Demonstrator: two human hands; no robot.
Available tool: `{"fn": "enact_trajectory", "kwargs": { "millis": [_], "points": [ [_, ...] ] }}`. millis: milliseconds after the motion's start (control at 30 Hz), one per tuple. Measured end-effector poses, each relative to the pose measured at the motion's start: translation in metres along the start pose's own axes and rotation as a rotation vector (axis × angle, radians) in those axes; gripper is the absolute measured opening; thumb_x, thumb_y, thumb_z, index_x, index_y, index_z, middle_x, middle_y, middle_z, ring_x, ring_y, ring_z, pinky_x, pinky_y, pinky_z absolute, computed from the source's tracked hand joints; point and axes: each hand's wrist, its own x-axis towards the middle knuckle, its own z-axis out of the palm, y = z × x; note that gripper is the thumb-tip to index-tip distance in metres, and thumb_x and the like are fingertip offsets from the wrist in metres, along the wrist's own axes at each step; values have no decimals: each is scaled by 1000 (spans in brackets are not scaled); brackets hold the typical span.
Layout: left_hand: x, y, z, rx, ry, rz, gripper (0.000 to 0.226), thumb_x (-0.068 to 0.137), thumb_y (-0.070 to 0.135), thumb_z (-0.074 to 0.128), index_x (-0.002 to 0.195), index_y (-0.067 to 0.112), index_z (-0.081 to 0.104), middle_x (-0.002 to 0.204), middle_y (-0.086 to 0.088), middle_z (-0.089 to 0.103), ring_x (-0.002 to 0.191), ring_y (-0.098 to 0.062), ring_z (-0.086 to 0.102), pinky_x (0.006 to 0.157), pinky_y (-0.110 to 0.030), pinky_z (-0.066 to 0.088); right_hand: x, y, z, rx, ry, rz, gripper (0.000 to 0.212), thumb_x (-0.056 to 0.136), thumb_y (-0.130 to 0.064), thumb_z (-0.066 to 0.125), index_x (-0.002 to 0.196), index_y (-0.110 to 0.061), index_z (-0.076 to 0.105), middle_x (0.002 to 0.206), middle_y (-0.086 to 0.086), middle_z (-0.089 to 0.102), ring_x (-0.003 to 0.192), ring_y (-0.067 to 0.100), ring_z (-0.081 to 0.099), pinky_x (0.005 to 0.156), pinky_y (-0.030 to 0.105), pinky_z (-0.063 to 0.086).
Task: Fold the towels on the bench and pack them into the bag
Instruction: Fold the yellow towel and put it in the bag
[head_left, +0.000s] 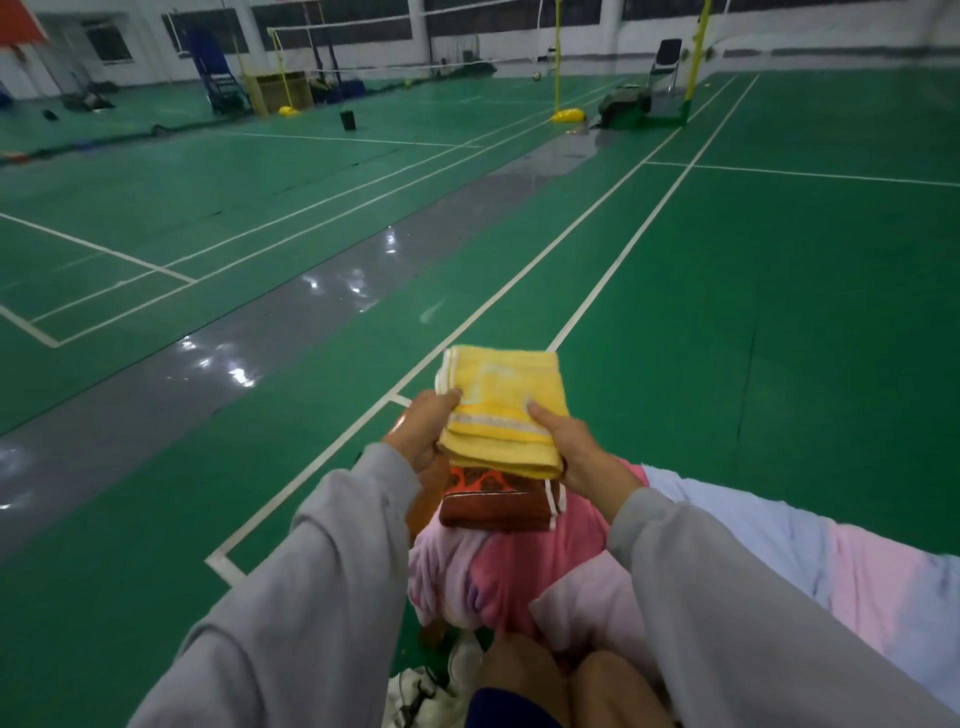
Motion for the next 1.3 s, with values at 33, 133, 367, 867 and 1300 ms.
{"fn": "enact_trajectory", "kwargs": {
  "millis": [33, 133, 367, 867, 1300],
  "points": [
    [1, -21, -3, 41, 21, -86, 28, 104, 14, 54, 124, -4, 57, 100, -17, 71, 77, -23, 74, 62, -35, 61, 4, 10, -9, -173, 56, 44, 70, 69, -32, 91, 126, -2, 64, 106, 16, 76, 93, 34, 75, 83, 58, 60],
    [4, -80, -16, 349, 14, -275, 45, 88, 11, 69, 130, -1, 55, 110, -14, 65, 103, -32, 66, 86, -44, 59, -8, 24, -27, -702, 92, 185, 41, 81, -20, 81, 108, -4, 55, 90, 15, 67, 61, 25, 70, 46, 33, 57],
    [21, -91, -16, 475, 47, -171, 58, 74, 36, 81, 119, 12, 56, 114, -9, 65, 104, -30, 63, 95, -46, 56, 0, 21, -53, -787, -11, 221, 41, 82, -52, 79, 87, -16, 61, 70, 1, 62, 56, 16, 57, 53, 23, 43],
    [19, -78, 6, 481, 65, -115, 73, 55, 54, 92, 109, 18, 60, 106, -1, 69, 95, -23, 66, 87, -38, 56, 20, 30, -40, -608, 118, 204, 54, 74, -24, 84, 119, -8, 60, 111, 11, 70, 100, 32, 69, 92, 50, 58],
    [-47, -17, 25, -51, -241, -96, 61, 79, 23, 85, 131, 1, 61, 118, -21, 72, 110, -41, 69, 98, -61, 53, -65, -26, -38, -71, -108, 146, 49, 88, -37, 75, 128, -11, 63, 115, 16, 74, 96, 34, 73, 85, 46, 59]
  ]
}}
